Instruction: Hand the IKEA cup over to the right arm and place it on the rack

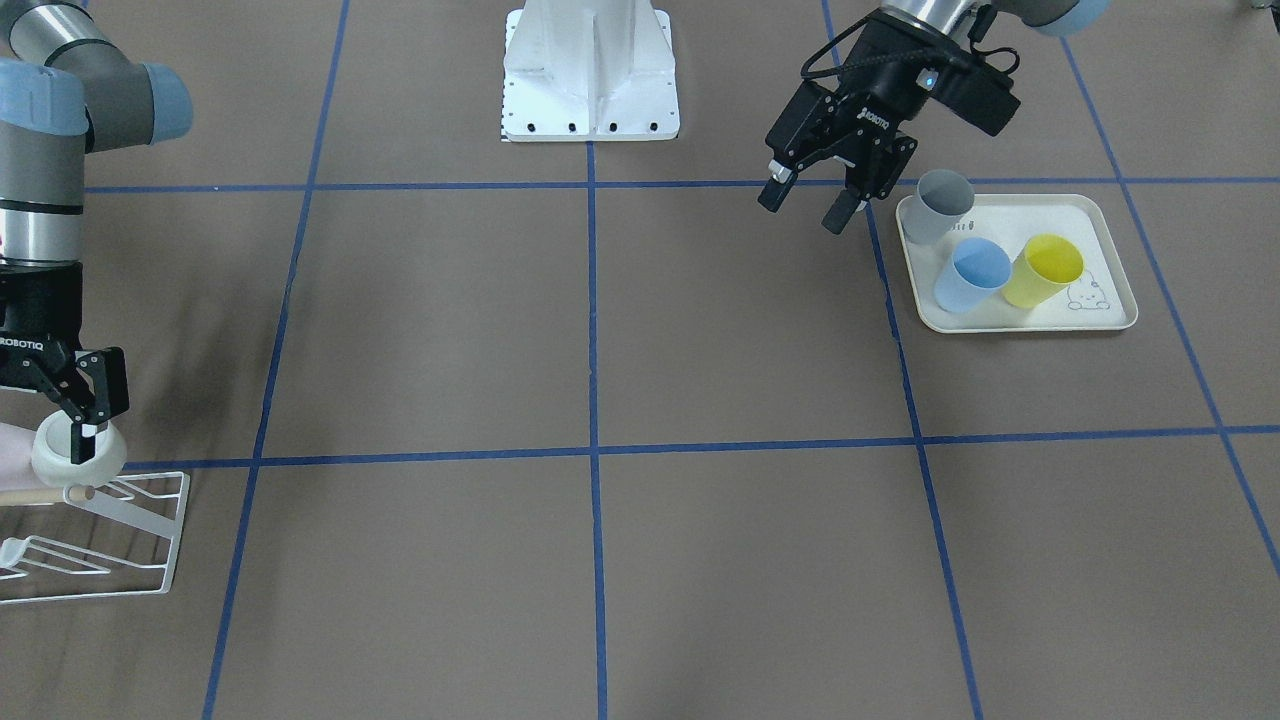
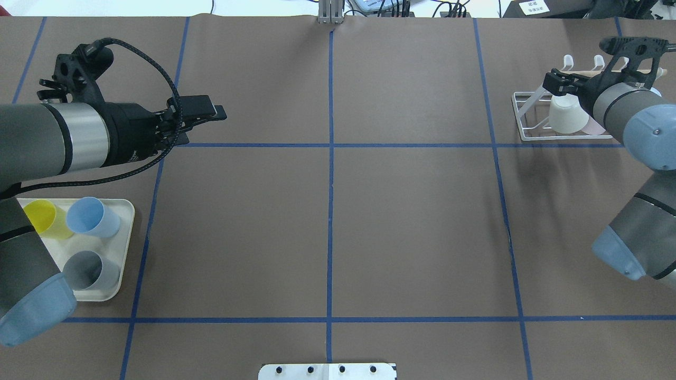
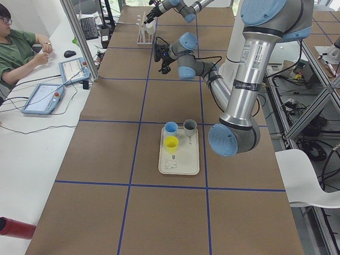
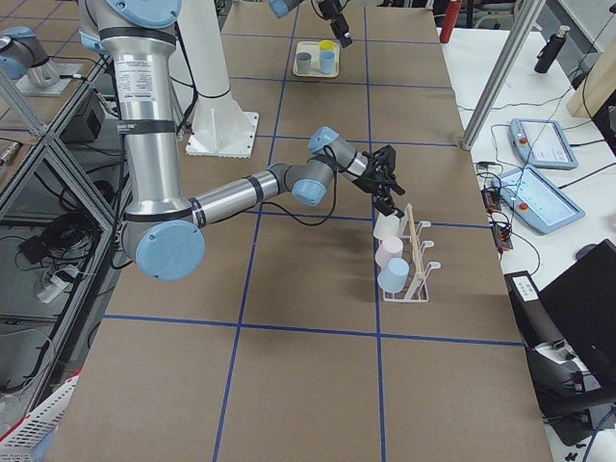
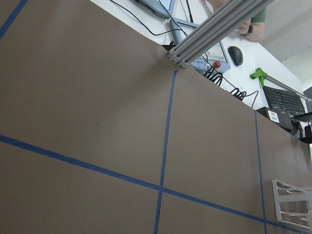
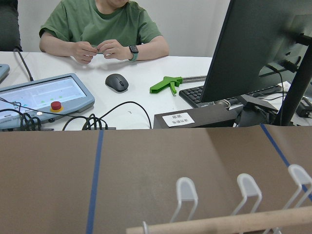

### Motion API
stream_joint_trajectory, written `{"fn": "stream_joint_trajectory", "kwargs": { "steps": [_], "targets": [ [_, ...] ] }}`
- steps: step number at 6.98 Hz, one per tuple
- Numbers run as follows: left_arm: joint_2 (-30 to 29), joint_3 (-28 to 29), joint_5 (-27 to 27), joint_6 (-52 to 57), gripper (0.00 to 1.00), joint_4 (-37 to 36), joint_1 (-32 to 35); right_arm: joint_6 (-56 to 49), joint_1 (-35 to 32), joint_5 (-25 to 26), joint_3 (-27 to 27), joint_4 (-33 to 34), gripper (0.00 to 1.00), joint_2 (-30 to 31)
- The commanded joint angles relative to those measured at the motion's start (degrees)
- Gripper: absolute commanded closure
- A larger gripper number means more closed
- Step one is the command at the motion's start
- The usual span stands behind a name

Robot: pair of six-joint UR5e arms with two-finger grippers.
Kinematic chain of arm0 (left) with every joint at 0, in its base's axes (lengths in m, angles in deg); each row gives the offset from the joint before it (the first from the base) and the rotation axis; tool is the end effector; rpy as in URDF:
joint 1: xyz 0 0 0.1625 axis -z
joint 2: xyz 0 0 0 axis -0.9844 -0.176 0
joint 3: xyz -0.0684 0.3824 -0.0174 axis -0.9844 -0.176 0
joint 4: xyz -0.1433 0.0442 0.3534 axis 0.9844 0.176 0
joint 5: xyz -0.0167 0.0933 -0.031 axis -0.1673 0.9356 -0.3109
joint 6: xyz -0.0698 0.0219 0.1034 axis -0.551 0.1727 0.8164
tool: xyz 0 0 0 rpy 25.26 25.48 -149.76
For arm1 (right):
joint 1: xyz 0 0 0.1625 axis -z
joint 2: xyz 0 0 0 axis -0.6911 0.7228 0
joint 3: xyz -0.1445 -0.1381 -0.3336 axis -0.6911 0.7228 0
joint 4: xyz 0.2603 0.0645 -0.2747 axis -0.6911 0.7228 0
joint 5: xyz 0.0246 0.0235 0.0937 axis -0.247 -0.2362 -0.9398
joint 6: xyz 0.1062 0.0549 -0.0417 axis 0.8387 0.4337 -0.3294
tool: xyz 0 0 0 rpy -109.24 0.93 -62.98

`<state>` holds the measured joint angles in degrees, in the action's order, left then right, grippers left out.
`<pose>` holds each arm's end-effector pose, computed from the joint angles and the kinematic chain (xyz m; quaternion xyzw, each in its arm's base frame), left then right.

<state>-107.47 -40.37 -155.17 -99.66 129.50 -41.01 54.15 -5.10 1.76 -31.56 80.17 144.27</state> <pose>0.3052 -0.4002 0.2012 0.1719 0.6144 -0.2271 0.7358 -0.2215 -0.5124 0.4233 0.3999 -0.2843 0.2173 0.8438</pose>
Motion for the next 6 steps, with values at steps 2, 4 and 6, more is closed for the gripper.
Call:
{"fn": "stream_joint_trajectory", "kwargs": {
  "steps": [2, 4, 6],
  "targets": [
    [2.7, -0.5, -3.7, 2.0, 0.0, -0.7, 2.6, 10.9, -0.3, -3.3, -0.6, -10.9, 0.01, -0.9],
    [11.2, -0.6, -16.0, 13.8, 0.0, -0.8, 12.4, 19.4, -0.3, -7.1, -5.7, -13.2, 0.01, -0.8],
    [20.6, -0.3, -24.8, 24.5, 0.0, -0.8, 19.5, 29.4, -0.1, -12.6, -9.4, -13.9, 0.0, -1.9]
  ]
}}
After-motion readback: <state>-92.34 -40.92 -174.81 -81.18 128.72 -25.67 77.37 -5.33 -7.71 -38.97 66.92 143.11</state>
